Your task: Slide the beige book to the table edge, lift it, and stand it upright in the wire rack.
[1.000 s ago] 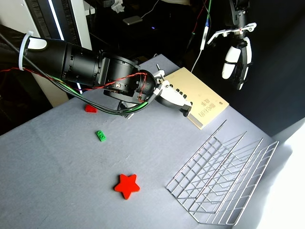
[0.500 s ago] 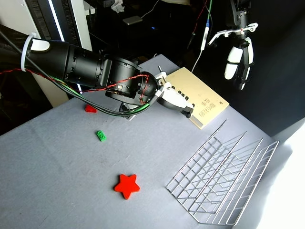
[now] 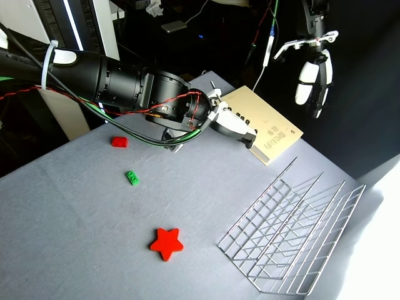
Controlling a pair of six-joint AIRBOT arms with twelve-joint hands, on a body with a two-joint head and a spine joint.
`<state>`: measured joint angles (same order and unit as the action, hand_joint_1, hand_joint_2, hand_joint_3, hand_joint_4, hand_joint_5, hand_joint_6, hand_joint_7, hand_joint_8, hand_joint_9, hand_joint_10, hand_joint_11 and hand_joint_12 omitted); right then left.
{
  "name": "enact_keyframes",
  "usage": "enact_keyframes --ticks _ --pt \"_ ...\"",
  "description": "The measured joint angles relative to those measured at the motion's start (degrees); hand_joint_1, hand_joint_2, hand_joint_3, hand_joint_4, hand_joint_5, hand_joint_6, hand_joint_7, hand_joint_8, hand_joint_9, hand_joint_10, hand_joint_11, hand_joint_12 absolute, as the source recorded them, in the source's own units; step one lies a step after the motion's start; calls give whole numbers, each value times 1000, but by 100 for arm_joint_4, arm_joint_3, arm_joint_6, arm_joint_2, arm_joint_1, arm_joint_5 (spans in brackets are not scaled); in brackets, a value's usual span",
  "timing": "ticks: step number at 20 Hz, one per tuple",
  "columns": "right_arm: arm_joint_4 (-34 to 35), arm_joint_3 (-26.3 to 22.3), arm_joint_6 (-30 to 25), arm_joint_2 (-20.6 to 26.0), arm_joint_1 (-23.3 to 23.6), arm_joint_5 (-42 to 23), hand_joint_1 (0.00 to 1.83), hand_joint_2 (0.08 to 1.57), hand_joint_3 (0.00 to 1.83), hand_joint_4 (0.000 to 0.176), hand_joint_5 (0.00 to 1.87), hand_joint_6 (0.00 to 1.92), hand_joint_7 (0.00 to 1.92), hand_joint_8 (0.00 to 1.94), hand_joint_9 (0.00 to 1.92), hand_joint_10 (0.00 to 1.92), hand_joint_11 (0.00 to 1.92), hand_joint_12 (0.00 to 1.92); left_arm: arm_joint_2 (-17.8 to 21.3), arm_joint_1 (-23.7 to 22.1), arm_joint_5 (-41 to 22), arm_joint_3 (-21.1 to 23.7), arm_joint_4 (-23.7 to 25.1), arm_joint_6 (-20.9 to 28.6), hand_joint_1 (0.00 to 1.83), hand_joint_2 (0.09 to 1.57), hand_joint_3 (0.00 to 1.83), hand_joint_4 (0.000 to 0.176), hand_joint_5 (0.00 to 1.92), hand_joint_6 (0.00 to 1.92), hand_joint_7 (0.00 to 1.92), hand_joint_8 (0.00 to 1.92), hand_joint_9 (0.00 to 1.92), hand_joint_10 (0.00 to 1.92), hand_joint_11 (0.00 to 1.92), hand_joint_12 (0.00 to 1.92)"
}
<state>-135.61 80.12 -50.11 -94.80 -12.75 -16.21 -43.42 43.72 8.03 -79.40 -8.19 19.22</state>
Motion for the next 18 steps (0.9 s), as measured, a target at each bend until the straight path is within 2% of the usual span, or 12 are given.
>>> enact_keyframes --ticks 1,2,4,8,10,12,15,16,18 --pt "-4 2 2 -15 0 7 204 1192 0 0 281 1 298 0 282 1 0 712 0 0 0 -2 0 0 693 1040 0 0 331 1 311 3 324 1 0 744" --pt "-2 2 0 -26 0 7 236 1180 0 0 312 7 328 6 316 9 0 805 -7 0 0 -17 2 0 703 1044 1 0 328 0 300 1 307 1 0 704" --pt "0 7 0 -33 0 37 229 1184 0 0 321 6 345 8 328 10 0 830 -7 0 -2 -24 0 0 702 1046 1 0 321 1 306 2 326 7 0 748" --pt "11 59 2 -68 0 50 201 1190 2 0 286 1 300 1 291 1 0 713 -70 -35 -7 -48 -2 0 702 1045 0 0 335 4 328 3 343 4 0 823" --pt "11 59 2 -68 0 59 204 1187 0 0 291 2 308 4 294 3 0 740 -70 -35 -2 -48 0 0 706 1043 0 0 308 1 307 1 331 0 0 842" --pt "9 63 -2 -68 0 81 215 1180 0 0 305 4 333 6 324 9 0 842 -70 -52 2 -52 0 0 720 1046 0 0 309 1 294 1 334 1 0 985" --pt "11 63 -20 -122 0 103 200 1189 2 0 272 0 283 1 265 1 0 662 -70 -52 2 -52 0 0 671 1063 4 0 280 0 267 0 314 0 0 1024" --pt "11 63 -28 -133 0 105 227 1187 0 0 269 0 275 0 260 0 0 621 -70 -52 0 -52 0 0 716 1043 0 0 306 11 275 4 329 7 14 1036" --pt "11 63 -31 -140 0 107 220 1182 0 0 288 3 311 7 290 7 0 689 -70 -52 2 -52 0 0 723 1045 0 0 318 11 286 5 330 5 3 1033"
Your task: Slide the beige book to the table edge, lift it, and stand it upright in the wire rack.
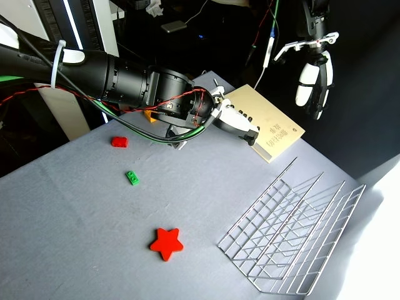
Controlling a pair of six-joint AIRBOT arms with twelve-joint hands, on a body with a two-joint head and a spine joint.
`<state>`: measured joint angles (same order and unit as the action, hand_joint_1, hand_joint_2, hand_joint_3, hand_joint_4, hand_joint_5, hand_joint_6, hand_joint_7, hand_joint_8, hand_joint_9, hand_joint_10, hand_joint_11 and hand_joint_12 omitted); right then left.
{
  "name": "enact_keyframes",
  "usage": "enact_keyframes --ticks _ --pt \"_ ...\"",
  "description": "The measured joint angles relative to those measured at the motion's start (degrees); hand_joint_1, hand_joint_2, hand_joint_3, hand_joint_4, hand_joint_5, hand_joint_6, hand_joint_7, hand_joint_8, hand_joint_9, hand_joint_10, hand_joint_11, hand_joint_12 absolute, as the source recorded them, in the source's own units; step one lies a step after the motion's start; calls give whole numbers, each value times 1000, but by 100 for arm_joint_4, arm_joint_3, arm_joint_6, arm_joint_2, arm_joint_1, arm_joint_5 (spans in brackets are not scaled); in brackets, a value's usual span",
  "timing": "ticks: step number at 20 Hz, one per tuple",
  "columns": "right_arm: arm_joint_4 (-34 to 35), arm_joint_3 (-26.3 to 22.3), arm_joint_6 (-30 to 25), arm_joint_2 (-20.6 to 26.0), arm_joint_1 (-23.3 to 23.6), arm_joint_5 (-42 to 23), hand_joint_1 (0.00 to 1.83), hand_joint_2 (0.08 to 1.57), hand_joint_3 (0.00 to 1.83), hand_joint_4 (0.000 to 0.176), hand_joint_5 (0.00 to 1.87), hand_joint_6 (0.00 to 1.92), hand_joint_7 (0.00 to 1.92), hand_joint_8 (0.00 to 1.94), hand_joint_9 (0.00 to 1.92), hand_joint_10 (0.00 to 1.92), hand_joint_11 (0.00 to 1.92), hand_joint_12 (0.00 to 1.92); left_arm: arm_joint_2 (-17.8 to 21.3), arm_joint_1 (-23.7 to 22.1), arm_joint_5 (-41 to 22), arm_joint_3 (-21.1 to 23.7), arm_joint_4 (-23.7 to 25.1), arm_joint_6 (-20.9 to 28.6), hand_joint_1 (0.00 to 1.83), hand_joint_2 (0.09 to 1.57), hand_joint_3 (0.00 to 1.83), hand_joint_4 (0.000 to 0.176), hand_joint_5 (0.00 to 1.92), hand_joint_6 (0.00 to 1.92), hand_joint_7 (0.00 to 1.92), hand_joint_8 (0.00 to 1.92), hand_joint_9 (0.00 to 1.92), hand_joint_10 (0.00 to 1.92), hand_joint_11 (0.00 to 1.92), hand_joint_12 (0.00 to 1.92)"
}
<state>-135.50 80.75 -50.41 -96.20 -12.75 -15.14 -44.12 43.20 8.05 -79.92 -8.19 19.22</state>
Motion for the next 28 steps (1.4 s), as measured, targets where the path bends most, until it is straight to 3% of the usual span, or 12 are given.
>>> enact_keyframes --ticks 7,11,13,15,17,22,28 --pt "2 0 -15 -42 7 44 211 1182 1 0 283 0 301 0 289 1 0 719 0 0 0 0 0 0 671 1090 10 0 296 1 263 1 311 0 0 1012" --pt "4 2 -15 44 7 4 234 1180 0 0 308 5 322 4 307 4 0 757 0 0 94 -20 0 7 731 1065 0 0 325 6 282 3 333 4 1 992" --pt "0 2 -70 9 7 39 241 1186 2 0 275 0 290 0 278 0 0 662 0 0 120 -28 -2 11 752 1063 0 0 314 3 272 2 325 3 0 958" --pt "2 0 -103 -66 7 63 261 1172 0 0 307 7 316 6 303 6 0 735 -7 -2 122 -28 -2 11 761 1051 0 0 319 4 288 6 336 6 0 995" --pt "22 -24 -107 -98 9 116 252 1172 0 0 330 7 333 5 322 7 0 794 -7 -2 157 -28 -2 11 709 1071 4 0 289 0 269 0 311 0 0 911" --pt "20 -22 -109 -157 9 254 242 1173 1 0 305 1 317 1 303 1 0 718 -7 -11 164 -11 -7 13 735 1044 0 0 319 3 278 0 332 3 0 1041" --pt "24 66 -101 -192 7 275 226 1178 0 0 312 4 322 4 306 3 0 751 -17 -13 177 -11 -4 13 698 1084 6 0 281 0 264 5 314 4 0 980"
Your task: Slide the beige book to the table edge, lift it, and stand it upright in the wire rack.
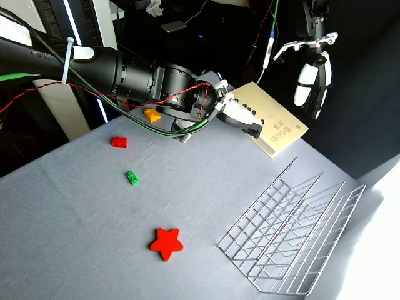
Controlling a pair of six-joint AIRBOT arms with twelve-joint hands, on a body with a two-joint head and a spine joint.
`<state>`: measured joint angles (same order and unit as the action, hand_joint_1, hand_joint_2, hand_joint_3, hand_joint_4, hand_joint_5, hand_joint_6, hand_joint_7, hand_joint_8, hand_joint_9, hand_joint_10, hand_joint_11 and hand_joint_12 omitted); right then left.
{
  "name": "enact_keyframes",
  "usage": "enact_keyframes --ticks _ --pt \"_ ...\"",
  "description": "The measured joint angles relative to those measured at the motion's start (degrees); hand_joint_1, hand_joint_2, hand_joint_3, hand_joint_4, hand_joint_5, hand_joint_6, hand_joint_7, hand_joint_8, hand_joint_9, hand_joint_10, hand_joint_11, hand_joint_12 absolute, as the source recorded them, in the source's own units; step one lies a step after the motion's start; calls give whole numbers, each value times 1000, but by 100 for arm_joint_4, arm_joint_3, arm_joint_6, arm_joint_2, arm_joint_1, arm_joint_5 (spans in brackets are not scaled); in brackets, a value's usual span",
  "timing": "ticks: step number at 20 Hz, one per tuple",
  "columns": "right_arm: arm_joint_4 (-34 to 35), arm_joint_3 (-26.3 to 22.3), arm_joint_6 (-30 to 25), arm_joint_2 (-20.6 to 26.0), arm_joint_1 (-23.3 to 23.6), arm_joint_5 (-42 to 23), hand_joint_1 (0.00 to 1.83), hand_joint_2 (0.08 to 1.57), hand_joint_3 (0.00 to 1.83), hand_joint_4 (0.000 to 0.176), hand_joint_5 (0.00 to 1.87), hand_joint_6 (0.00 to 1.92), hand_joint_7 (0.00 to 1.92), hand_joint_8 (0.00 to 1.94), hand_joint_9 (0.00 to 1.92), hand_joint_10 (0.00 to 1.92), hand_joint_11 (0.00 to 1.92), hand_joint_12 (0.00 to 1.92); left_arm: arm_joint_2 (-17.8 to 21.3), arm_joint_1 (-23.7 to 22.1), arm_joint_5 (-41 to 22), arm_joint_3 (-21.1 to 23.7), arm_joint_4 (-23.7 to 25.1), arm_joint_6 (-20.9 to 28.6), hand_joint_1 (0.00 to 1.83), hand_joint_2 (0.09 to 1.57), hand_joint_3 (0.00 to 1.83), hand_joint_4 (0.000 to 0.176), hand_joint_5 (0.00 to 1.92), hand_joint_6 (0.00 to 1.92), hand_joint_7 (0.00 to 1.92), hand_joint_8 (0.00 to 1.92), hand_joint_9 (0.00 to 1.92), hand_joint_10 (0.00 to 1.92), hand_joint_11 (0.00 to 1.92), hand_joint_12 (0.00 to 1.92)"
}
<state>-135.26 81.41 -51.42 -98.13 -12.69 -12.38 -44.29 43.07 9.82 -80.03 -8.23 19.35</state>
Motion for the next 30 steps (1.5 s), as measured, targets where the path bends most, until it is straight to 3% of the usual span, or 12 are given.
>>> enact_keyframes --ticks 5,9,12,13,17,22,30 --pt "-2 90 22 52 -2 9 221 1180 2 0 330 5 334 3 316 3 0 754 -22 -7 39 -2 -2 0 717 1083 5 0 269 0 264 0 311 1 0 921" --pt "0 87 20 4 -2 9 225 1180 1 0 328 1 324 0 313 1 0 669 -24 -7 87 -2 -2 0 753 1068 0 0 296 5 287 5 328 3 0 942" --pt "4 105 13 -42 -2 13 239 1175 0 0 347 6 353 6 341 7 0 761 -24 -17 94 -2 -2 0 724 1075 0 0 305 2 271 0 333 3 0 1041" --pt "0 125 -4 -61 -2 55 223 1180 1 0 317 3 320 2 314 2 0 695 -24 -17 90 -2 -4 0 765 1053 0 0 324 8 285 5 342 6 0 1044" --pt "0 136 -4 -120 -2 96 234 1180 2 0 292 1 304 0 299 2 0 684 -24 -33 92 -2 -13 0 703 1089 7 0 272 1 259 1 299 0 0 867" --pt "2 129 -52 -151 -9 94 229 1178 0 0 315 4 323 3 315 2 0 715 -24 -57 107 -2 -13 0 735 1078 0 0 281 2 273 3 315 5 0 929" --pt "0 -385 177 597 -13 -26 249 1178 0 0 332 4 320 2 309 3 0 699 -20 -59 251 -17 -20 48 719 1071 0 0 293 2 271 1 312 1 0 974"
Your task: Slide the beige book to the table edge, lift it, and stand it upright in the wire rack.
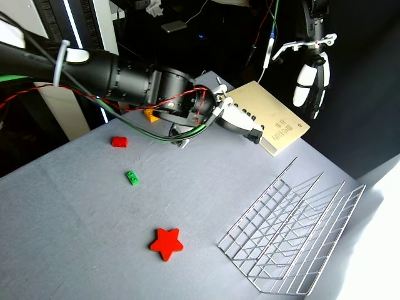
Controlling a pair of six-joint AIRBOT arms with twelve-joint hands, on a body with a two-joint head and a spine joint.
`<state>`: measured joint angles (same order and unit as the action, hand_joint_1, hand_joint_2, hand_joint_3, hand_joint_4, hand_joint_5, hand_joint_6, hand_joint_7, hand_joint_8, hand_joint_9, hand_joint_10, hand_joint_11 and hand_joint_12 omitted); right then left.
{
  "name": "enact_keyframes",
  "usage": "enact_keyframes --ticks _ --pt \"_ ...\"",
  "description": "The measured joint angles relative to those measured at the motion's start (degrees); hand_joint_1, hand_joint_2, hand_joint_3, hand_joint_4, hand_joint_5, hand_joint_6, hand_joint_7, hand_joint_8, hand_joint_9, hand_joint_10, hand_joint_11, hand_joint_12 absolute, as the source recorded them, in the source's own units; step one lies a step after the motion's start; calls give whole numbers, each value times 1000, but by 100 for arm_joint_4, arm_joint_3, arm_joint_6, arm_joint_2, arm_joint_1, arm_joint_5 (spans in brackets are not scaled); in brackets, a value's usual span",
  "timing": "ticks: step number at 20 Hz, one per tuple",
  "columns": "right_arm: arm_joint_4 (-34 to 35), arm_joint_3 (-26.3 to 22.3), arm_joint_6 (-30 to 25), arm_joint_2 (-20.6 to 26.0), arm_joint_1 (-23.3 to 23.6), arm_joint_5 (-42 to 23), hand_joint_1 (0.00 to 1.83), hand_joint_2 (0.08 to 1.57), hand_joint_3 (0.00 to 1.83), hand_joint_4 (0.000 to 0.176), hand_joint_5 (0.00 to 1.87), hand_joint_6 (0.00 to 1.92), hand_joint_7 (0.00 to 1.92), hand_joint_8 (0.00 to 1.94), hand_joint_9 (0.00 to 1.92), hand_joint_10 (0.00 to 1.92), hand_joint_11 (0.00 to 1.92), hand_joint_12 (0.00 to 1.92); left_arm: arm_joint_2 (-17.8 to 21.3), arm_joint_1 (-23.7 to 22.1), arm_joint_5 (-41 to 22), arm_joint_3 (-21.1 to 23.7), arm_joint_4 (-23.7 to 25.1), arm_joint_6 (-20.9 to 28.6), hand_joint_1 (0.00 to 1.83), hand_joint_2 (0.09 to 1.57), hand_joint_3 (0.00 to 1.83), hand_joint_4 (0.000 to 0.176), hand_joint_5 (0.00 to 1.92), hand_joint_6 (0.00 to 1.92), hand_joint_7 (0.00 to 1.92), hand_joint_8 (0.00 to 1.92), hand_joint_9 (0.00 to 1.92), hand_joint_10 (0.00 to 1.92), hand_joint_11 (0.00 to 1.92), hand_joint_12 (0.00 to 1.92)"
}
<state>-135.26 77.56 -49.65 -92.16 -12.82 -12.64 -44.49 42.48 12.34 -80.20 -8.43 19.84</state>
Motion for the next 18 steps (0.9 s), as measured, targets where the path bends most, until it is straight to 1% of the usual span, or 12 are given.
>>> enact_keyframes --ticks 1,2,4,6,8,9,10,11,12,14,16,18 --pt "0 -107 7 157 0 -46 239 1182 1 0 318 0 299 0 286 0 0 660 2 0 48 -2 0 2 764 1060 0 0 311 6 283 4 319 3 0 988" --pt "0 -223 11 323 0 -79 252 1180 0 0 328 3 314 5 301 6 0 704 2 0 127 -15 -4 4 758 1056 0 0 319 6 293 5 325 4 0 959" --pt "-4 -409 50 588 7 -155 243 1178 0 0 342 6 347 10 330 12 0 755 -37 0 225 -85 -7 2 678 1097 9 0 277 0 259 0 295 0 0 872" --pt "-13 -726 81 916 35 -258 235 1177 0 0 342 3 331 4 318 3 0 746 -140 2 225 -160 2 184 664 1107 6 0 279 1 254 1 293 2 0 854" --pt "7 -1027 76 1209 76 -247 255 1171 0 0 363 6 361 8 346 9 0 786 -245 9 214 -195 -15 345 716 1086 0 0 319 7 281 3 326 7 0 1001" --pt "9 -1143 63 1364 101 -267 240 1173 0 0 356 2 358 5 345 7 0 785 -308 9 223 -232 -13 411 730 1080 0 0 322 7 284 4 329 7 0 1016" --pt "4 -1213 61 1519 118 -308 253 1172 0 0 360 3 368 7 355 9 0 787 -376 9 225 -273 -11 437 664 1103 5 0 279 4 255 2 319 2 0 1012" --pt "-7 -1287 63 1714 142 -310 256 1173 0 0 353 0 368 6 355 9 0 788 -437 59 210 -304 -13 551 674 1106 5 0 282 7 256 3 324 4 0 1003" --pt "-15 -1351 63 1884 157 -328 228 1177 1 0 352 0 371 5 362 8 0 827 -492 107 247 -332 -15 636 683 1105 3 0 285 6 253 2 315 4 0 937" --pt "-31 -1458 66 2157 184 -382 194 1184 2 0 336 4 356 1 353 3 0 775 -577 116 365 -398 -17 750 707 1092 0 0 300 6 266 3 315 2 0 875" --pt "70 -1622 50 2461 195 -420 184 1187 2 0 338 3 359 1 362 4 0 806 -706 105 503 -487 -15 881 710 1088 0 0 294 1 265 4 315 4 0 896" --pt "166 -1714 39 2658 227 -446 192 1186 0 0 324 2 331 1 348 1 0 807 -769 96 551 -516 -20 1027 707 1083 0 0 315 8 279 7 318 4 0 852"
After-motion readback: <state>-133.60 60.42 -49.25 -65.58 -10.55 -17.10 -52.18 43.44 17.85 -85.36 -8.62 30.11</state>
